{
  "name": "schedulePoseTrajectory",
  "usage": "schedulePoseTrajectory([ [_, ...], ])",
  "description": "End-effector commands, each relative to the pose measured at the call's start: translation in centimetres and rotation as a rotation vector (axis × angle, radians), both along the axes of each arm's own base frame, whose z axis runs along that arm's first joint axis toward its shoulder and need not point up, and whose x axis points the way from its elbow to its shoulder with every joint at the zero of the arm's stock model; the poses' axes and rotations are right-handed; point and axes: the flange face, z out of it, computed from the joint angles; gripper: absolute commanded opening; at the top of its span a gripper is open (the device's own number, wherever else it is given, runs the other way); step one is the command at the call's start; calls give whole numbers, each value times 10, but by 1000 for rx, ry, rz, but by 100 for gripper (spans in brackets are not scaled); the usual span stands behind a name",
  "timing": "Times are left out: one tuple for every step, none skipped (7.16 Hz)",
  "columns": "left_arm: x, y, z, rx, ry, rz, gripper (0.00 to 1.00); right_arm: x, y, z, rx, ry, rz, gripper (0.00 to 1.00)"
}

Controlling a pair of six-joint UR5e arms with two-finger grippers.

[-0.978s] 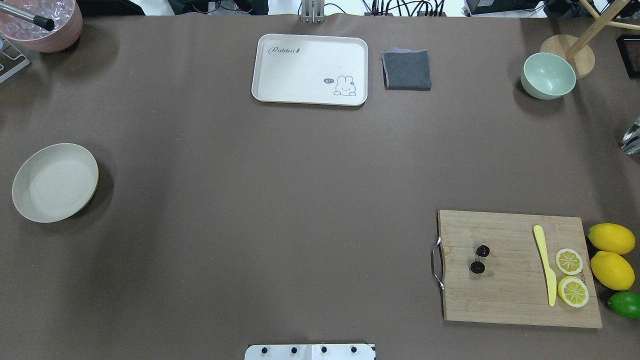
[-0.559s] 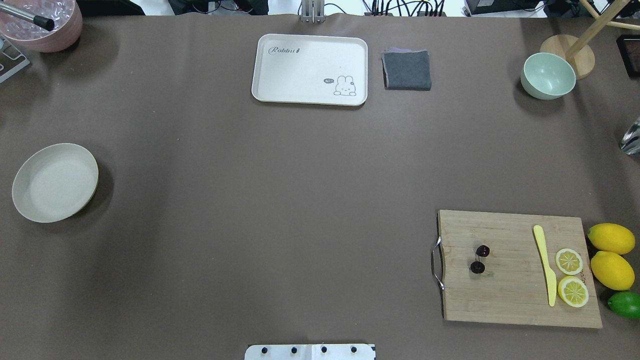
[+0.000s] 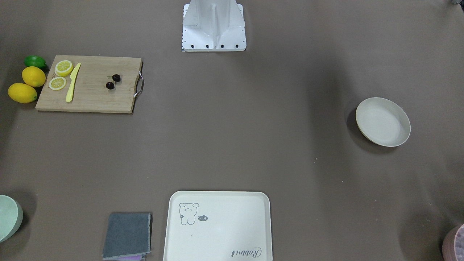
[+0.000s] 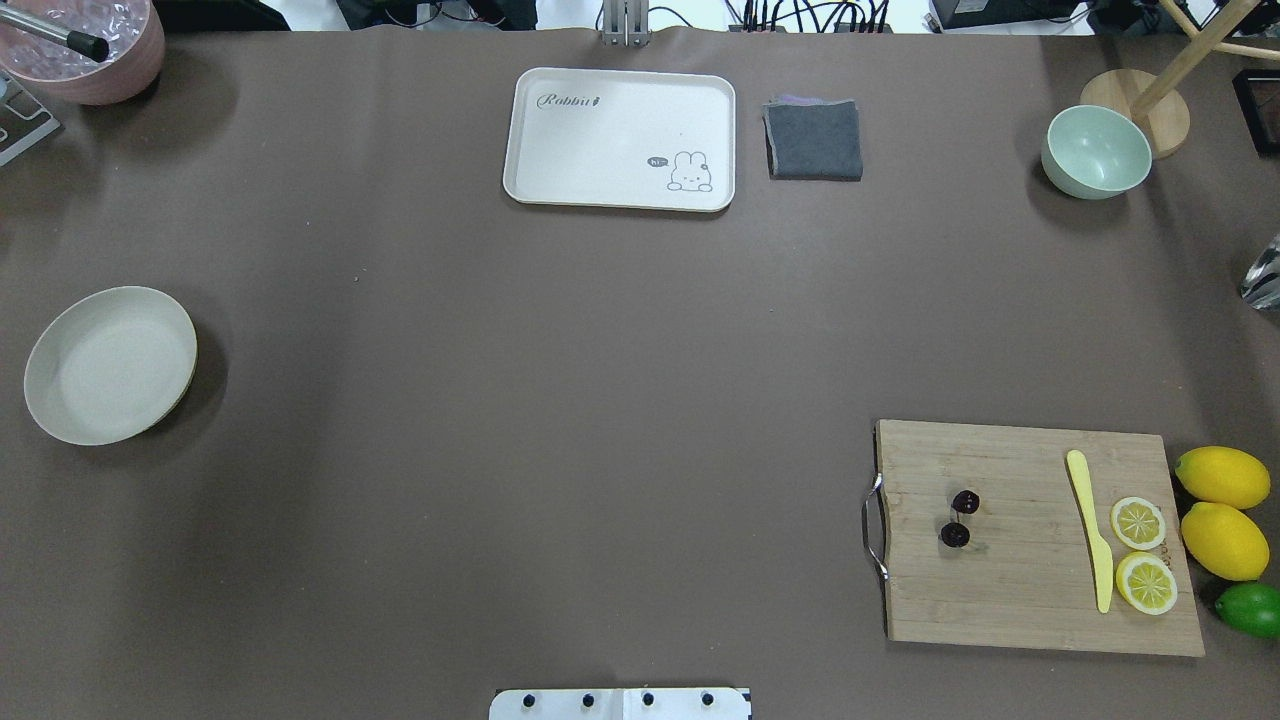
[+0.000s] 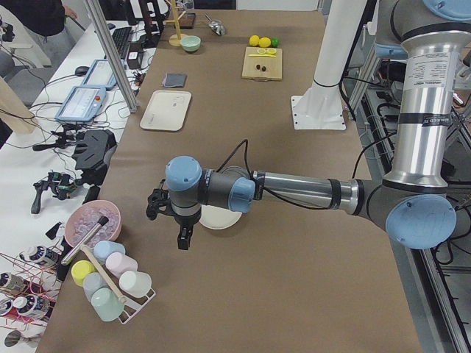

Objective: Place red cherry on plate

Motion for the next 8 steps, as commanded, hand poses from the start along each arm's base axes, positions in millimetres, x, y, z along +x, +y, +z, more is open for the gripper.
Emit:
schedulePoseTrajectory([
  [0, -1, -1, 3, 0, 1, 98, 0, 0, 0, 0, 0, 0, 100],
  [1, -1, -2, 3, 2, 2, 98, 0, 0, 0, 0, 0, 0, 100],
  [1, -2, -4, 8, 2, 2, 98, 0, 0, 0, 0, 0, 0, 100],
  [2, -3, -9, 20, 5, 5, 98, 0, 0, 0, 0, 0, 0, 100],
  [2, -3, -16, 32, 7, 5, 98, 0, 0, 0, 0, 0, 0, 100],
  [9, -7, -22, 78, 8, 22, 98, 0, -1, -2, 5, 0, 0, 100],
  [52, -14, -27, 191, 15, 89, 98, 0, -3, -4, 9, 2, 0, 100],
  [67, -14, -28, 156, 58, -3, 98, 1, -3, -4, 11, 3, 1, 100],
])
